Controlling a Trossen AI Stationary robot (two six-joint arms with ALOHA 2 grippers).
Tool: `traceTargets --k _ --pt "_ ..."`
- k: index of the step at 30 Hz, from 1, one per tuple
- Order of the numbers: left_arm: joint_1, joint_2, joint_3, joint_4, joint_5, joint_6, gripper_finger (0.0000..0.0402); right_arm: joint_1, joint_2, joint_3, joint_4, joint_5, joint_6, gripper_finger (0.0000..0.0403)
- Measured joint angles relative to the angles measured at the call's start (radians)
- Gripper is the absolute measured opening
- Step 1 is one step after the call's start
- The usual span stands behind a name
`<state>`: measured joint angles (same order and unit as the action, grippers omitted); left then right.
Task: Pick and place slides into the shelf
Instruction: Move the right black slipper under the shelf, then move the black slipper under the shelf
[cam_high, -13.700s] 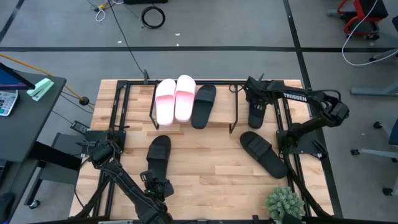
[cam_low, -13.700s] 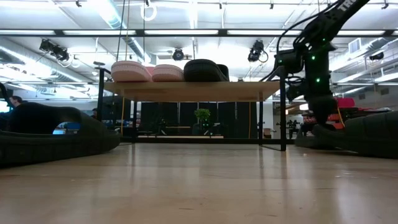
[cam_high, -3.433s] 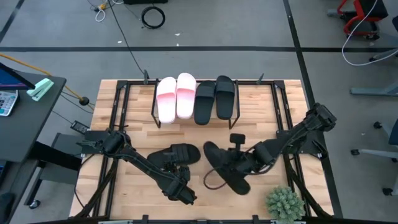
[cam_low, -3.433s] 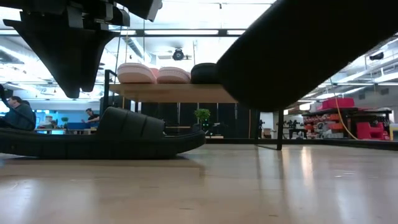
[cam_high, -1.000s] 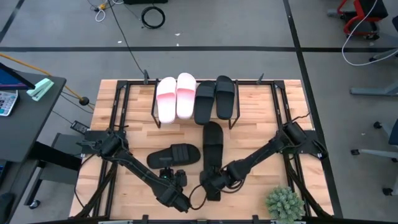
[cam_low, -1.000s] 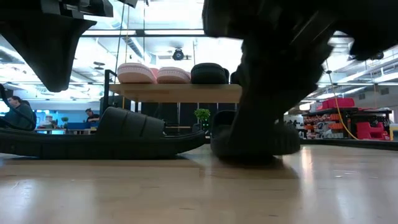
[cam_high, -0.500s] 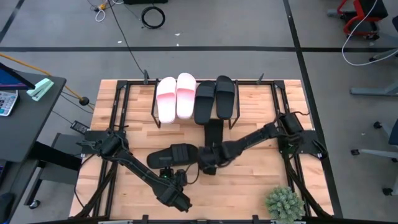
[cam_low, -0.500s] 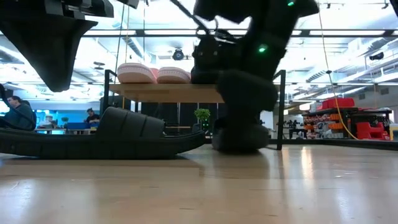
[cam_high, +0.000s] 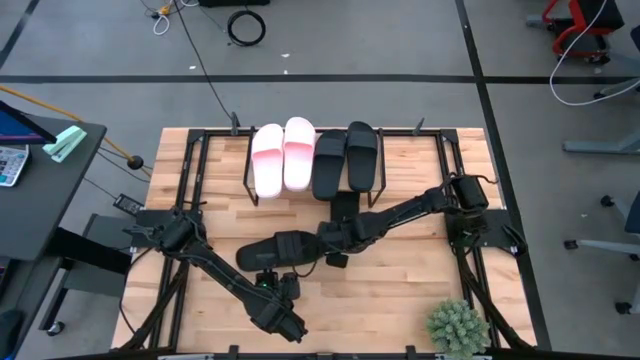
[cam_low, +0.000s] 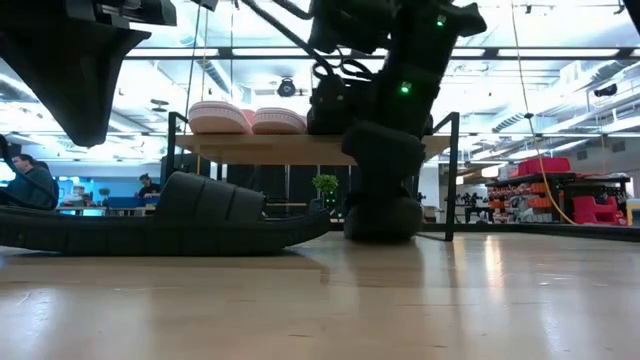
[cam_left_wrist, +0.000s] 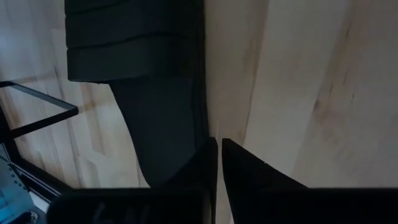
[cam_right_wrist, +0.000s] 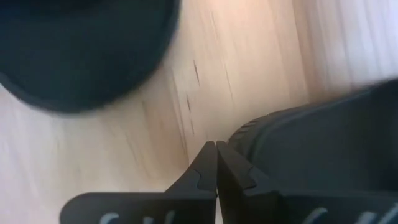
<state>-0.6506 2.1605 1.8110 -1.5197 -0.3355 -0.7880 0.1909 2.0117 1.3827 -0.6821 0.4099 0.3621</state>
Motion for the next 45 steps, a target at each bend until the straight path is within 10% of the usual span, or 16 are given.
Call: traceTargets --k 28,45 --pt "-0.061 0.0 0.0 -0.004 0.0 -0.144 0.004 -0.019 0.0 0.0 -0.153 0.048 0.007 0.0" --pt "-0.032 0.0 0.0 0.019 -0.052 0.197 0.0116 0.387 -0.161 0.0 -0.128 -0.016 0.24 0.0001"
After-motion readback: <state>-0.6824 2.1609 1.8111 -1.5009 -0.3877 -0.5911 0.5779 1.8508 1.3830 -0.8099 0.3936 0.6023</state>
